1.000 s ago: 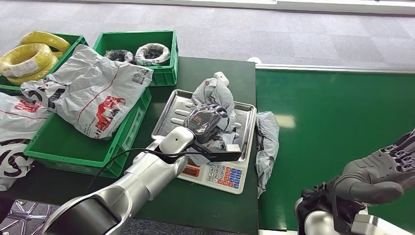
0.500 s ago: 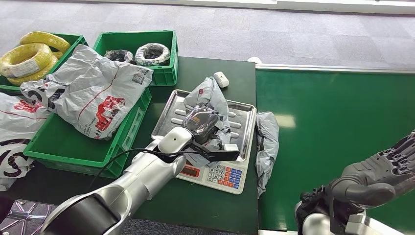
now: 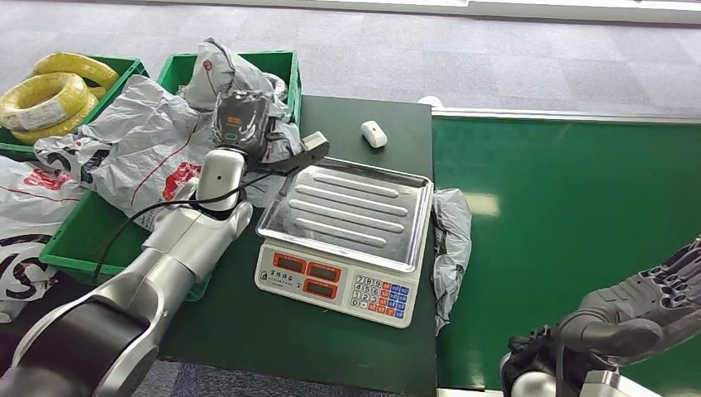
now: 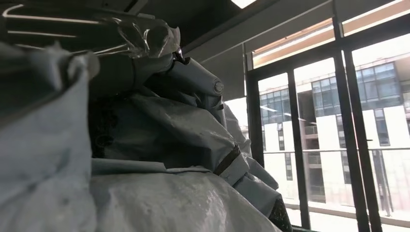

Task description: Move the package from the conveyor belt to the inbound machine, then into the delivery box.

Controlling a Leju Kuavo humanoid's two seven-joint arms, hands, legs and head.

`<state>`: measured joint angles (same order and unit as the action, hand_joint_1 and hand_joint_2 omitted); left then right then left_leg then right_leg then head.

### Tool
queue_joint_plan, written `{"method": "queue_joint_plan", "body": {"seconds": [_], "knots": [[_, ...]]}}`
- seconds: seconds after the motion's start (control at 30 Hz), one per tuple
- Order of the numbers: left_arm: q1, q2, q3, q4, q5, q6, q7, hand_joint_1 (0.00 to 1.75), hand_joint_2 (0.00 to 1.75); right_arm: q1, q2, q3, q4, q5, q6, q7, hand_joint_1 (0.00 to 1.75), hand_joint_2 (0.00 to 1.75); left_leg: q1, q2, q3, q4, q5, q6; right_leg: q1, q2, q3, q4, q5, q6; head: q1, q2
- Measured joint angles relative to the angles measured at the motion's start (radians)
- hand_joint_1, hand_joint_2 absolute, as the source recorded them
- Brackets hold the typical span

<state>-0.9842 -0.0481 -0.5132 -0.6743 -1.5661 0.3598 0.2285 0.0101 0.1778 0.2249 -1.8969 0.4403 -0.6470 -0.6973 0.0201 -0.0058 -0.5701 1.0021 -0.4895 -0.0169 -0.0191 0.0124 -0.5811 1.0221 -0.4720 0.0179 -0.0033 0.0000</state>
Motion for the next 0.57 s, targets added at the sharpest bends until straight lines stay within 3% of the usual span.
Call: {"method": "queue_joint_plan", "body": {"seconds": [0.13,0.23,0.37,0.57], "knots": [[-0.005,0.053,0.046,-0.032,-0.002,0.01,0.035,1.63,1.75,0.013,0.004,-0.004,-0.008,0.004,0.0,0.0,0.0,0.0,0.0,0.0,0.0,0.0,0.0,0.0,0.0,0.0,0.0,0.0,0.0,0.0,0.0,0.0],[-0.011,0.093,0.069,-0.04,-0.002,0.008,0.086,1.48,1.75,0.023,0.006,-0.005,-0.012,0.011,-0.001,0.0,0.0,0.0,0.0,0.0,0.0,0.0,0.0,0.0,0.0,0.0,0.0,0.0,0.0,0.0,0.0,0.0],[-0.034,0.145,0.088,-0.017,-0.002,-0.01,0.136,0.03,1.75,0.033,0.007,-0.007,-0.017,0.013,-0.001,0.0,0.0,0.0,0.0,0.0,0.0,0.0,0.0,0.0,0.0,0.0,0.0,0.0,0.0,0.0,0.0,0.0],[-0.072,0.186,0.099,0.09,-0.002,-0.039,0.156,0.0,1.75,0.039,0.007,-0.007,-0.022,0.007,-0.001,0.0,0.0,0.0,0.0,0.0,0.0,0.0,0.0,0.0,0.0,0.0,0.0,0.0,0.0,0.0,0.0,0.0]]}}
